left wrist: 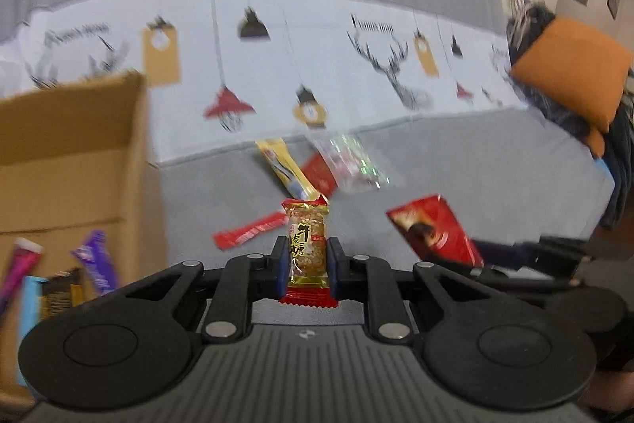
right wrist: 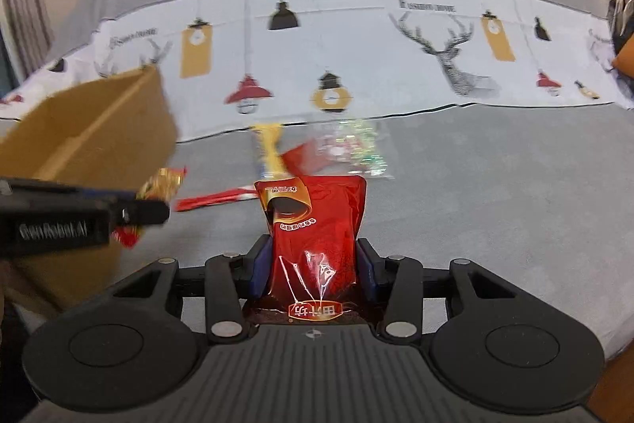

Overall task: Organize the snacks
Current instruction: 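Carry both snacks over the cardboard box and open both tools to drop them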

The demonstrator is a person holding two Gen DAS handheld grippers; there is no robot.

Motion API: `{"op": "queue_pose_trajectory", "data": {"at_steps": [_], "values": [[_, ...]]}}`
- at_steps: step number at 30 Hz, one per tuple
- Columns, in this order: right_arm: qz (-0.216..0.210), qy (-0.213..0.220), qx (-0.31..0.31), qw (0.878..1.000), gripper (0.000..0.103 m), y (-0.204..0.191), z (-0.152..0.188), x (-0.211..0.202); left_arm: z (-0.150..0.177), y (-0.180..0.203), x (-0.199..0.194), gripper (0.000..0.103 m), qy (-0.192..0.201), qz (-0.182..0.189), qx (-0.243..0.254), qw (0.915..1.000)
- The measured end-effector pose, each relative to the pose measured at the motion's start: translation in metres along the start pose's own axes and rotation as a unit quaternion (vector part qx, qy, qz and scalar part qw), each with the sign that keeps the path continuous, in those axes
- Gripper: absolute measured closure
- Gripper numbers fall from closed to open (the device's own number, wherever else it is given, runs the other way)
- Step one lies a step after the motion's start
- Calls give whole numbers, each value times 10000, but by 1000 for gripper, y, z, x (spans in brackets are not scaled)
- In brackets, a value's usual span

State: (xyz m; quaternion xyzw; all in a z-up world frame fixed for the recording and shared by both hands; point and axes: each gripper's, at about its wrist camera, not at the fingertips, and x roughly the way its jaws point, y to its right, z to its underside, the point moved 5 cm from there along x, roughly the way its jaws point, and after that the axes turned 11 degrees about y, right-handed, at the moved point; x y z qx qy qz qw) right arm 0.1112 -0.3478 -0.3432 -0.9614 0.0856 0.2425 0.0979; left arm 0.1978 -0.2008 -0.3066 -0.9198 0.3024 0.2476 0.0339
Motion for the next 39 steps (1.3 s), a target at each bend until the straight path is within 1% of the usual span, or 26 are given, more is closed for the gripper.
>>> {"op": "queue_pose_trajectory", "data": {"at_steps": [2, 4, 6, 10, 13, 16, 19, 22, 23, 26, 29, 32, 34, 35, 37, 39], "values": [[-51, 92, 16, 9999, 57, -13, -6, -11, -8, -8, -22, 82, 130, -75, -70, 9999], [-176, 206, 210, 9994, 57, -27, -14, -24, -16, -15, -43, 82, 243, -63, -207, 9995], [-297, 306, 264, 9987, 56, -45, -24, -37, -25, -22, -62, 82, 352, -57, -320, 9989], [-596, 505, 281, 9965, 56, -83, -48, -63, -47, -34, -104, 82, 723, -206, -266, 9968], [-823, 736, 105, 9938, 56, -114, -70, -82, -64, -46, -139, 82, 1055, -310, -278, 9935], [-1067, 984, -64, 9894, 56, -147, -93, -100, -83, -56, -186, 82, 1532, -487, -105, 9869], [-1304, 1259, -265, 9831, 56, -180, -115, -118, -100, -66, -230, 82, 1968, -506, -204, 9789], [-1573, 1463, -365, 9760, 56, -210, -133, -131, -112, -79, -261, 82, 2281, -668, -214, 9711], [-1673, 1499, -408, 9736, 56, -219, -137, -134, -114, -84, -267, 82, 2324, -717, -241, 9697], [-1854, 1545, -547, 9689, 56, -239, -143, -135, -112, -101, -272, 82, 2354, -881, -354, 9673], [-1911, 1476, -683, 9680, 56, -251, -141, -125, -100, -120, -256, 82, 2220, -1034, -497, 9683], [-1821, 1246, -682, 9730, 56, -260, -133, -104, -87, -141, -237, 82, 2092, -1075, -710, 9694], [-1784, 1069, -633, 9761, 56, -265, -124, -86, -77, -155, -223, 82, 1983, -1219, -633, 9705], [-1777, 954, -616, 9775, 56, -267, -120, -76, -74, -160, -215, 82, 1923, -1235, -643, 9714], [-1732, 765, -648, 9798, 56, -273, -111, -59, -64, -172, -201, 82, 1803, -1169, -791, 9734], [-1680, 637, -802, 9805, 56, -279, -103, -42, -55, -183, -186, 82, 1665, -1184, -851, 9752]]}}
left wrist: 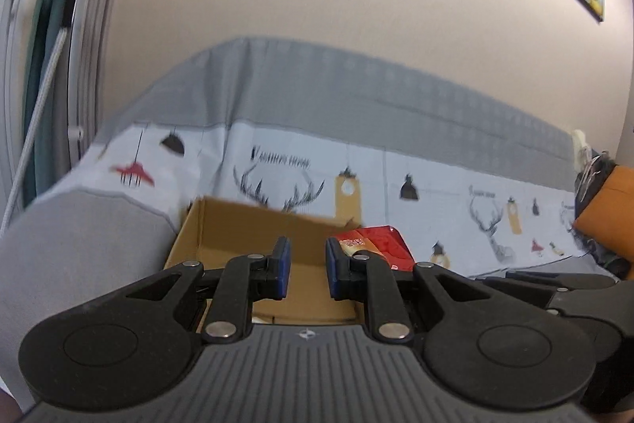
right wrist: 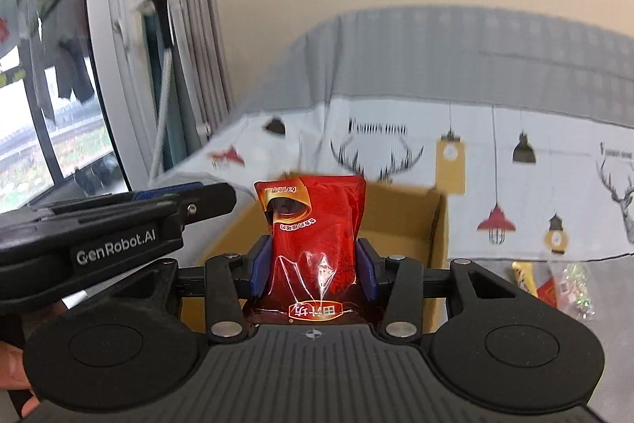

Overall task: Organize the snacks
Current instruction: 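Carry both snacks over the cardboard box and open both tools to drop them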

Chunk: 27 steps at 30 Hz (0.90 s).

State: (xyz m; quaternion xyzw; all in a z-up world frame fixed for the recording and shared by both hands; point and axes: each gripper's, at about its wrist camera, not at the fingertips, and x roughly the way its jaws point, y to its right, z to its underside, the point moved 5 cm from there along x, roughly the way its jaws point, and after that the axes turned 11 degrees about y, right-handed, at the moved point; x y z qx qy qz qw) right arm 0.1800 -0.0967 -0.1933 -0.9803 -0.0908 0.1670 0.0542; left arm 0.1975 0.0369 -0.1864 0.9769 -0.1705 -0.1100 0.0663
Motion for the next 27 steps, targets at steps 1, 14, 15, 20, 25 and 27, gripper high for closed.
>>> {"op": "queue_pose_trajectory", "data": {"at_steps": [1, 14, 15, 20, 25, 27], "values": [[26, -81, -66, 9999, 56, -1, 6, 8, 8, -5, 7, 83, -86, -9, 13, 10000], [178, -1327, -77, 9910, 51, 2, 89, 94, 106, -84, 86, 79, -1672, -393, -687, 9827], [173, -1342, -55, 9908, 48, 2, 91, 96, 105, -84, 86, 64, -1672, -424, -661, 9828], [107, -1141, 132, 9933, 28, 6, 83, 89, 94, -82, 78, 47, -1544, -544, -539, 9850], [14, -800, 389, 9960, 28, 17, 67, 64, 82, -54, 69, 32, -1429, -505, -314, 9879], [28, -638, 463, 9969, 28, 25, 60, 51, 75, -39, 64, 21, -1347, -454, -194, 9897]]}}
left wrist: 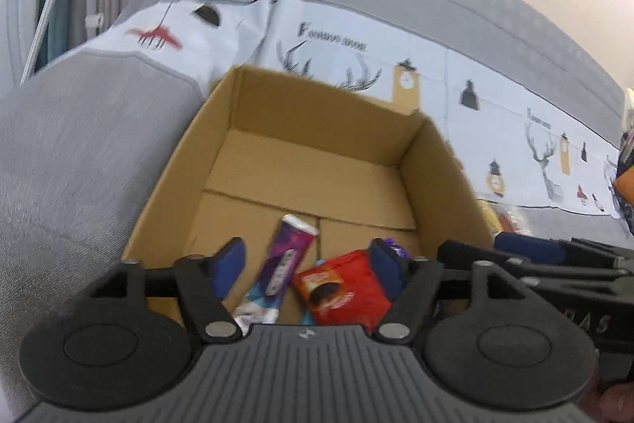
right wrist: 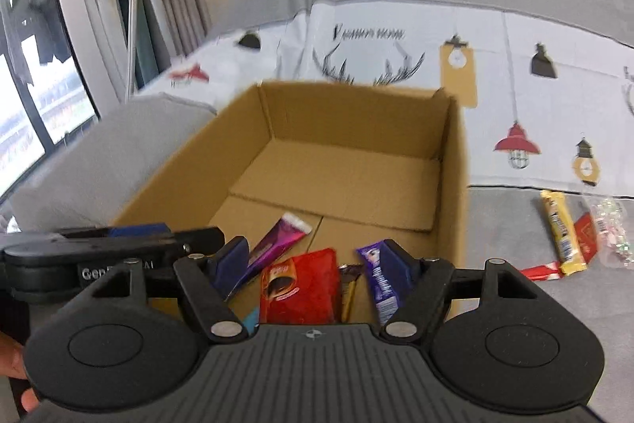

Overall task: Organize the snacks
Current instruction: 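Grasp the red stick with the left tool while the right grasps the yellow bar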

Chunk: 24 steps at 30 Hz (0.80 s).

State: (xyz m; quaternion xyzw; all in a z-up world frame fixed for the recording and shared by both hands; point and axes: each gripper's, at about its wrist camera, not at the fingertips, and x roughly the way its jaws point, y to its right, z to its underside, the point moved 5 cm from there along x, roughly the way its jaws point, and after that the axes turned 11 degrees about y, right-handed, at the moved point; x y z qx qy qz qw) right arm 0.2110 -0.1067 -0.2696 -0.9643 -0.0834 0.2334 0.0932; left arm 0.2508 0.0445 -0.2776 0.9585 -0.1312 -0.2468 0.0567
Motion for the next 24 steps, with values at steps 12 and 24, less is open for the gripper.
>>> {"op": "queue_pose_trajectory", "data": {"at_steps": [12, 24], "values": [[94, 678, 298, 9972, 1, 125, -3, -81, 1, 148, -3, 17, 319, 827, 1395, 9863], [547, 794, -147, 9952, 0, 255, -2, -84, 38, 263, 78, 28, -231, 1409, 2376, 9608]]}}
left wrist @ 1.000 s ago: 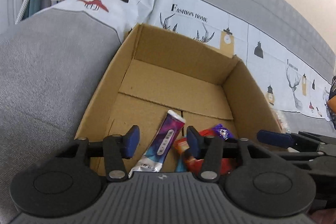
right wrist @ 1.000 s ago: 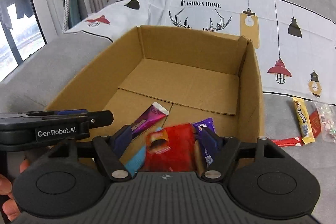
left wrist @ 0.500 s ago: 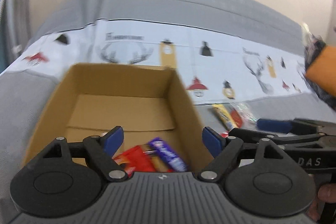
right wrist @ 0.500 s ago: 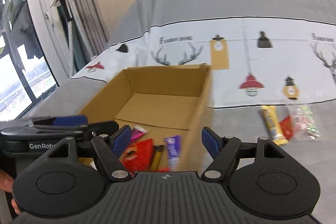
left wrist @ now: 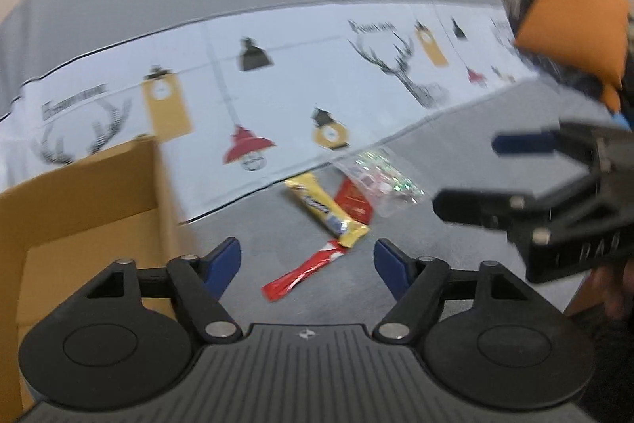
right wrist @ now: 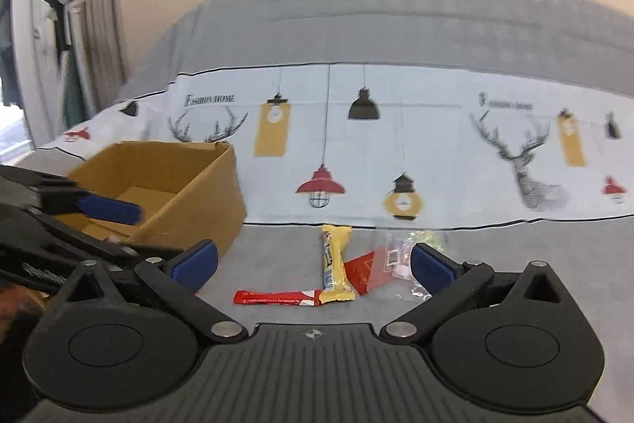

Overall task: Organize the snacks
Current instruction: 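Grasp the red stick with the left tool while the right grasps the yellow bar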

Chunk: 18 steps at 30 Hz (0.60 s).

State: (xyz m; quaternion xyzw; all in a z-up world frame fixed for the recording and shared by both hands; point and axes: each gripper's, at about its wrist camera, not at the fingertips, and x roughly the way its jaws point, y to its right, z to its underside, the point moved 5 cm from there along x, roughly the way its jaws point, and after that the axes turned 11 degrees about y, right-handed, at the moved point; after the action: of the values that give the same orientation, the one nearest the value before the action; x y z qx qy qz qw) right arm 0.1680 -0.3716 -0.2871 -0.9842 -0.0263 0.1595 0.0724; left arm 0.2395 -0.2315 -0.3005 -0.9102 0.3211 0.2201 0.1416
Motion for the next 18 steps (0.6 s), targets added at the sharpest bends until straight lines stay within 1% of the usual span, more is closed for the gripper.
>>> {"op": "queue_pose_trajectory", "data": {"at_steps": [1, 2, 3, 5, 6, 7, 8, 9, 10, 11, 13, 14, 15, 16, 17, 18], "values": [[-31, -38, -40, 10000, 0, 6, 0, 3, 1, 7, 11, 30, -58, 11, 133, 9999], [-108, -19, -104, 9999, 0, 11, 1, 5, 3, 13, 23, 33, -137, 7, 271, 9995], [-147, 69, -172, 9997, 0, 17, 2, 9, 5, 19, 34, 36, -222, 0, 365, 9991], [-155, 175, -164, 9996, 1, 24, 9, 15, 13, 24, 59, 37, -429, -52, 459, 9980], [-233, 135, -19, 9996, 3, 28, 12, 21, 17, 24, 69, 37, -520, -119, 485, 9974], [-348, 28, 189, 9992, 12, 30, 15, 30, 22, 23, 82, 38, -663, -198, 476, 9965], [-458, -43, 334, 9984, 27, 31, 17, 38, 27, 20, 93, 40, -799, -258, 423, 9956], [-517, -102, 358, 9980, 36, 30, 18, 45, 31, 16, 102, 43, -932, -349, 348, 9944], [-524, -169, 306, 9980, 48, 29, 20, 52, 37, 11, 112, 44, -1077, -457, 251, 9928], [-542, -253, 244, 9979, 52, 27, 23, 59, 42, 9, 119, 44, -1183, -509, 189, 9915], [-616, -459, 230, 9968, 52, 26, 28, 77, 51, 4, 131, 47, -1334, -567, 154, 9893], [-635, -570, 249, 9960, 52, 25, 32, 86, 57, 2, 136, 54, -1445, -583, 119, 9877], [-647, -698, 263, 9951, 52, 25, 36, 95, 61, -1, 140, 58, -1528, -555, 43, 9867], [-654, -833, 277, 9940, 52, 24, 41, 105, 62, -3, 141, 58, -1476, -529, -39, 9876], [-651, -938, 295, 9930, 52, 25, 45, 114, 62, -5, 141, 63, -1442, -523, -59, 9881], [-665, -1024, 308, 9920, 52, 24, 50, 122, 61, -5, 142, 72, -1416, -498, -103, 9886]]}}
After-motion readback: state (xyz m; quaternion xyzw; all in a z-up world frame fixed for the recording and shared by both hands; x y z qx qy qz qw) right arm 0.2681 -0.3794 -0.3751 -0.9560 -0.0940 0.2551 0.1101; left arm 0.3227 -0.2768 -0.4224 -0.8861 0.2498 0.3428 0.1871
